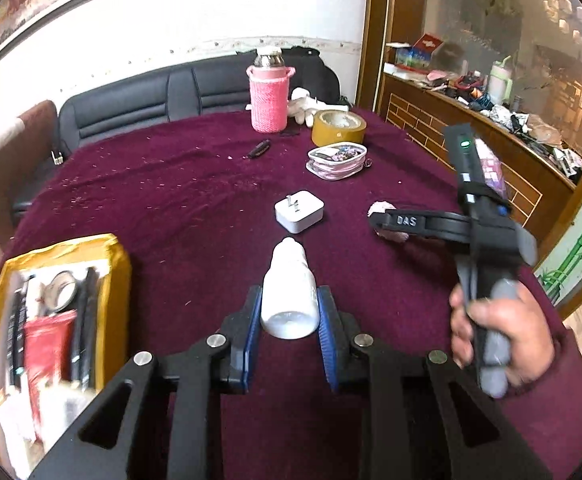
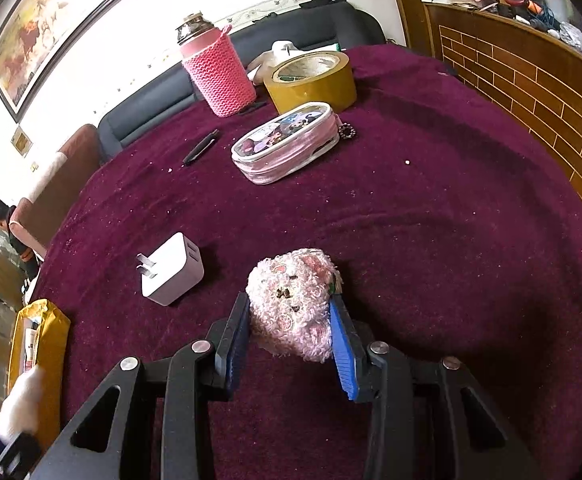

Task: Organize objects
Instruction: 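Carry the white bottle over the tray with left gripper while right gripper carries the pink ball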

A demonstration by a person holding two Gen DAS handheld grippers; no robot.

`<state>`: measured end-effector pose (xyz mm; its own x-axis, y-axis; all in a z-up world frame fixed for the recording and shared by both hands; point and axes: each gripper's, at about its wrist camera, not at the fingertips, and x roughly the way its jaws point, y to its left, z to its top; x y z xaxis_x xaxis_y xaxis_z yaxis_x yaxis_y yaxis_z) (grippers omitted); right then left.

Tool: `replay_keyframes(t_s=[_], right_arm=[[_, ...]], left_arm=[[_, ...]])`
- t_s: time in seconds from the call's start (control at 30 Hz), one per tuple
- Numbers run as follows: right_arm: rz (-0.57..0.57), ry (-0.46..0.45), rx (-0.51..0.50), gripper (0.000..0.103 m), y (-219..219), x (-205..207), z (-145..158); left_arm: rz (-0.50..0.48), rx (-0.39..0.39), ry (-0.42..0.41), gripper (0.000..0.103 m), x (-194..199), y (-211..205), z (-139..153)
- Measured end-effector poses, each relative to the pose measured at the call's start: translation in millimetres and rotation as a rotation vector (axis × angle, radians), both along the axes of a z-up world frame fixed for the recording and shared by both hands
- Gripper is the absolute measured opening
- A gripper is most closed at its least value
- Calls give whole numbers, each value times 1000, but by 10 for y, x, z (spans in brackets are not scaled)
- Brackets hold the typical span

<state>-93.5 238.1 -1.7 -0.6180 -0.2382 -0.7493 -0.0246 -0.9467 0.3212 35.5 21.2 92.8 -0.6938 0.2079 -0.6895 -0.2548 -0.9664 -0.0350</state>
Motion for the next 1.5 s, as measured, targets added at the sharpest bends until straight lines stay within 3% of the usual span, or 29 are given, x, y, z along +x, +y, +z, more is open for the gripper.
replay_keyframes(t_s=[0.13,0.4,0.77,1.07,1.5], right_arm=[[-3,11,18,41,-31,13,-3],[-14,44,123,41,-217,174,38],[145,184,159,41,-861,1026,731],[379,246,128,42,-1848,1529,1162],[646,142,98,42,-3298,1642,1006]], left_arm=[[39,34,8,25,312,-407,146],[240,145,58,25,827,-1554,409],[447,181,74,26,1339,-2813,275],[454,170,62,26,1441,-3021,75],[426,103,11,26,1104,-3051,-218]])
